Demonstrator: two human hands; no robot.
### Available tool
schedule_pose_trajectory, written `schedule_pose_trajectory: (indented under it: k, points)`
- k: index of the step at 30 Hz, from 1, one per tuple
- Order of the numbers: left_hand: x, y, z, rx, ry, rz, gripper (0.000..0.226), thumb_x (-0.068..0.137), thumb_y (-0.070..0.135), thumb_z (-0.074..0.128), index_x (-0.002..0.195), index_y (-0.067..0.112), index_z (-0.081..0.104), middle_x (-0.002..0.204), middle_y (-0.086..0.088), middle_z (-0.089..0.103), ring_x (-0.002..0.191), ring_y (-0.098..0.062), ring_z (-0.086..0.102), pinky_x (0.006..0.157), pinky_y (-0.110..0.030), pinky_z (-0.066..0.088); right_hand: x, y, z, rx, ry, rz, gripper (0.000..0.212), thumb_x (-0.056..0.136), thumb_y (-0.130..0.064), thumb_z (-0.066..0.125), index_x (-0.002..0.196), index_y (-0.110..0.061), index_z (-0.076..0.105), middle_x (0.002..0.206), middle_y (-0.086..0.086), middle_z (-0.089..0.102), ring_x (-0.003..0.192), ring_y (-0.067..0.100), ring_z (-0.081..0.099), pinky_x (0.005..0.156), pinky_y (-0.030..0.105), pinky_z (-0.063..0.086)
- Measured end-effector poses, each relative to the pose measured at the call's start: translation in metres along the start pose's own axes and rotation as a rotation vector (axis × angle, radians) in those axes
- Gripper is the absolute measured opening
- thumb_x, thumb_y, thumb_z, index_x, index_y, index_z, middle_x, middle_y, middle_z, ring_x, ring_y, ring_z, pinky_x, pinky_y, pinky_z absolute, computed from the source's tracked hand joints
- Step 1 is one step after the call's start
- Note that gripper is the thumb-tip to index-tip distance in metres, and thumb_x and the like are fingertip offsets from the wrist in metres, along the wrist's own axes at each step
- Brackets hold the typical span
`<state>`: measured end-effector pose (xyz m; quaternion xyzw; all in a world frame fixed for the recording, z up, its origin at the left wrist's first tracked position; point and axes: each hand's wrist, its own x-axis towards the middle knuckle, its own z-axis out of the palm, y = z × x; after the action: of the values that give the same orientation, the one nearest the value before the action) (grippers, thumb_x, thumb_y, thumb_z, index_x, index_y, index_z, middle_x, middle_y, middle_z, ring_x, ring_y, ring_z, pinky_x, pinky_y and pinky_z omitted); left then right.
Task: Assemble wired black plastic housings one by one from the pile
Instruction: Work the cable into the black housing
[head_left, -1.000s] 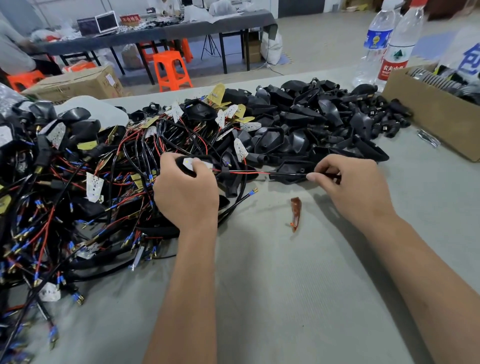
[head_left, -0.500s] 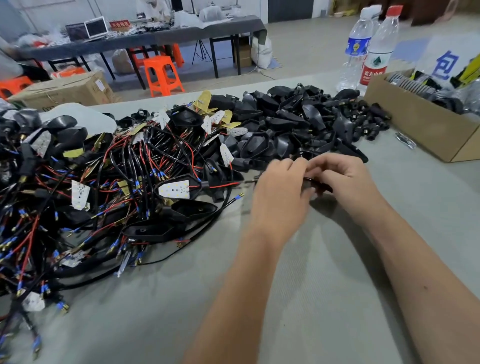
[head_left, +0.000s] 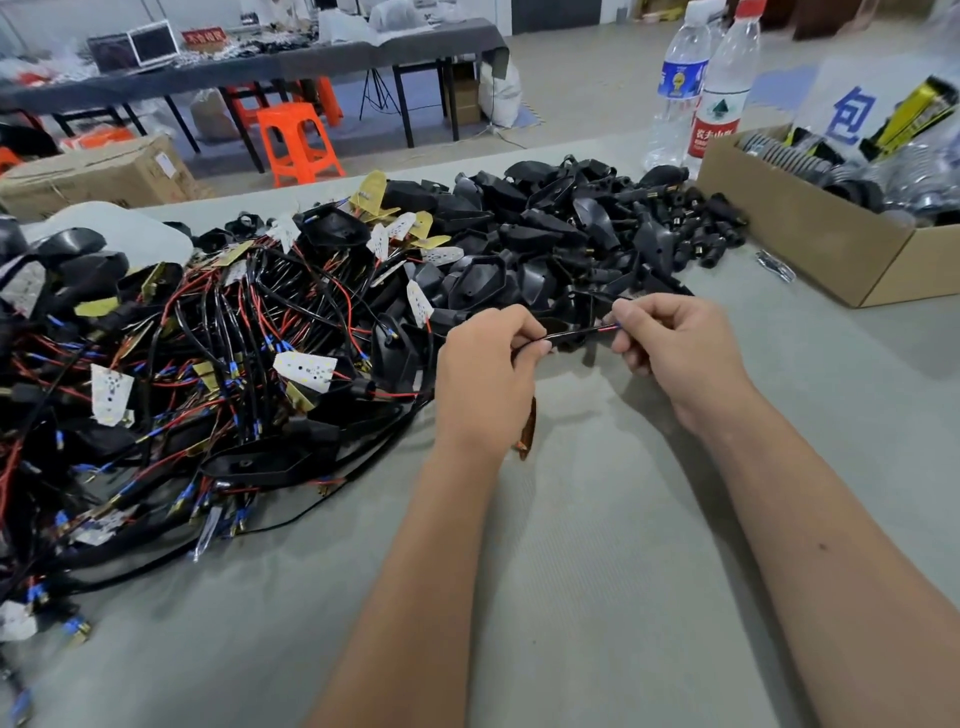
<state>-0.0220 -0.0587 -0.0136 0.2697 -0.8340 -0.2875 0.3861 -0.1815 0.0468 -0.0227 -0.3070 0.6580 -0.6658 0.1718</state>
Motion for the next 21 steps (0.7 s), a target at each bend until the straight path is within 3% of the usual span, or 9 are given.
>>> schedule_pose_trajectory:
  k: [7,10,13,15,17,21]
  points:
    - [0.004,-0.007,-0.032,0.123,-0.071,0.018,0.010,0.085,0.016,0.077,0.082,0.024,0.071,0.071,0.015,0.067,0.076,-0.008,0.065,0.075,-0.040,0.057,0.004,0.002,-0.006,0.082,0.223,0.061,0.026,0.099,-0.016,0.067,0.074,-0.014,0.071,0.056,-0.004,0.066,0.047,0.006,0.052,0.047,0.016,0.043]
    - [0.000,-0.016,-0.041,0.136,-0.057,0.031,0.009,0.087,0.015,0.076,0.083,0.022,0.071,0.071,0.014,0.067,0.075,-0.008,0.065,0.073,-0.041,0.056,0.008,-0.003,-0.007,0.303,0.313,0.117,0.024,0.101,-0.016,0.065,0.079,-0.011,0.069,0.059,-0.003,0.065,0.050,0.007,0.051,0.049,0.017,0.042]
    - [-0.003,-0.018,-0.040,0.050,0.006,0.053,0.007,0.089,0.012,0.074,0.086,0.016,0.070,0.074,0.011,0.066,0.072,-0.008,0.062,0.071,-0.040,0.055,0.001,-0.013,0.008,0.756,0.139,0.191,0.022,0.097,-0.027,0.068,0.096,-0.006,0.067,0.068,0.001,0.065,0.057,0.008,0.054,0.053,0.017,0.046]
    - [-0.002,-0.017,-0.038,0.000,0.055,0.070,0.007,0.089,0.011,0.074,0.087,0.015,0.069,0.076,0.011,0.065,0.070,-0.005,0.059,0.069,-0.034,0.053,-0.009,-0.016,0.024,0.722,-0.046,0.248,0.041,0.088,-0.039,0.069,0.109,-0.004,0.066,0.072,0.000,0.065,0.062,0.008,0.055,0.055,0.018,0.046]
    - [-0.002,-0.018,-0.037,-0.009,0.050,0.092,0.007,0.089,0.012,0.074,0.087,0.015,0.068,0.077,0.011,0.064,0.071,-0.006,0.058,0.069,-0.035,0.054,-0.018,-0.016,0.037,0.596,-0.163,0.233,0.039,0.094,-0.036,0.064,0.112,-0.001,0.067,0.074,0.002,0.063,0.062,0.008,0.053,0.056,0.018,0.042]
    - [-0.004,-0.021,-0.040,0.070,0.014,0.112,0.007,0.088,0.014,0.075,0.088,0.018,0.070,0.080,0.010,0.066,0.077,-0.012,0.063,0.072,-0.044,0.055,-0.023,-0.017,0.046,0.500,-0.087,0.222,0.025,0.105,-0.020,0.057,0.097,-0.001,0.072,0.072,0.004,0.064,0.062,0.009,0.051,0.054,0.017,0.042]
